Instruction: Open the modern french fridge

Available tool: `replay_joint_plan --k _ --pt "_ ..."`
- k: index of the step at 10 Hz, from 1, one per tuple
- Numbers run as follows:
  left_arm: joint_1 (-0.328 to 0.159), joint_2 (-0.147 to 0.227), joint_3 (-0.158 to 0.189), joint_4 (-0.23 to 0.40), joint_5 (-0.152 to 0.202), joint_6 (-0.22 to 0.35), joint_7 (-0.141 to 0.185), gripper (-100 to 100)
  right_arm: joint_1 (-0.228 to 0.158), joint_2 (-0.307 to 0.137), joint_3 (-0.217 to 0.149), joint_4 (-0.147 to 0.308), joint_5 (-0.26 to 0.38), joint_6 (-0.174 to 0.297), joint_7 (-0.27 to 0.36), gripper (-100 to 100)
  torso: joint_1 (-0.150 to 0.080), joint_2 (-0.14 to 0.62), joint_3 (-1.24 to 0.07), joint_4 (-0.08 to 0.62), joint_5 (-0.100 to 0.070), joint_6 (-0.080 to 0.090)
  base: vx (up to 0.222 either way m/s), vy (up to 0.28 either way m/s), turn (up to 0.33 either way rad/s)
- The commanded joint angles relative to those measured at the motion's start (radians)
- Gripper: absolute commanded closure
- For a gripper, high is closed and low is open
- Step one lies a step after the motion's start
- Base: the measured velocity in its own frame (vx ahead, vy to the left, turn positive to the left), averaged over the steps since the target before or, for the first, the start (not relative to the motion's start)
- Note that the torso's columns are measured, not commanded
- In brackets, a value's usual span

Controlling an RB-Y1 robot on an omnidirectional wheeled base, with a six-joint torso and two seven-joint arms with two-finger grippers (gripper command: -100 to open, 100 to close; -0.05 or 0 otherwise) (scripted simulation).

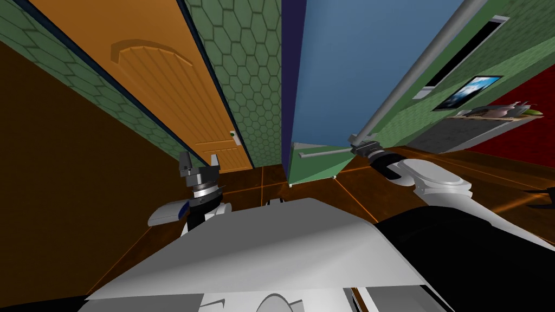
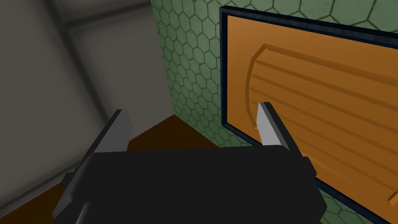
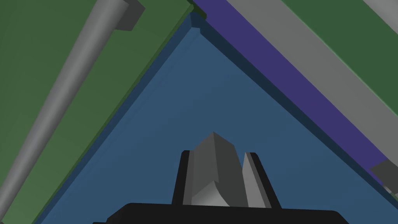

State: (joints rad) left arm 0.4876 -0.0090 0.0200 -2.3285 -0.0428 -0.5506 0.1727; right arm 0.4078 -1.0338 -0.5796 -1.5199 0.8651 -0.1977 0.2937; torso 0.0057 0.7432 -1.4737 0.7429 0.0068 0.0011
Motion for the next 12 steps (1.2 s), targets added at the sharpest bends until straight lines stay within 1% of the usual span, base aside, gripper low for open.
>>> replay_joint_plan --k 1,2,3,5,7,11,12 --pt "0.000 0.000 0.000 0.000 0.000 0.000 0.000 0 0.001 0.003 -0.008 0.017 0.000 0.003 0.003 100 -0.002 0.000 0.000 0.000 0.000 0.002 -0.005 0.105 -0.047" --pt "0.000 0.000 0.000 0.000 0.000 0.000 0.000 0 0.012 -0.002 -0.018 0.051 -0.003 0.026 0.003 100 -0.007 -0.001 -0.001 0.000 -0.001 -0.002 0.000 0.199 -0.129" --pt "0.000 0.000 0.000 0.000 0.000 0.000 0.000 0 0.012 -0.002 -0.018 0.051 -0.003 0.026 0.003 100 -0.001 -0.002 -0.001 -0.001 -0.001 0.001 0.017 0.243 -0.096" --pt "0.000 0.000 0.000 0.000 0.000 0.000 0.000 0 0.019 -0.011 -0.031 0.081 -0.007 0.049 0.002 100 0.003 -0.004 -0.002 -0.003 -0.001 -0.002 0.040 0.254 -0.117" --pt "0.000 0.000 0.000 0.000 0.000 0.000 0.000 0 0.025 -0.019 -0.043 0.110 -0.010 0.072 0.001 100 0.002 -0.004 -0.003 -0.002 0.000 -0.003 0.043 0.267 -0.116" --pt "0.000 0.000 0.000 0.000 0.000 0.000 0.000 0 0.039 -0.037 -0.068 0.170 -0.017 0.118 -0.001 100 0.006 -0.002 -0.001 -0.002 0.002 -0.003 0.020 0.280 -0.106" --pt "0.000 0.000 0.000 0.000 0.000 0.000 0.000 0 0.043 -0.037 -0.055 0.163 -0.018 0.115 -0.006 100 0.006 0.000 -0.001 -0.001 0.003 -0.002 -0.007 0.139 -0.052"
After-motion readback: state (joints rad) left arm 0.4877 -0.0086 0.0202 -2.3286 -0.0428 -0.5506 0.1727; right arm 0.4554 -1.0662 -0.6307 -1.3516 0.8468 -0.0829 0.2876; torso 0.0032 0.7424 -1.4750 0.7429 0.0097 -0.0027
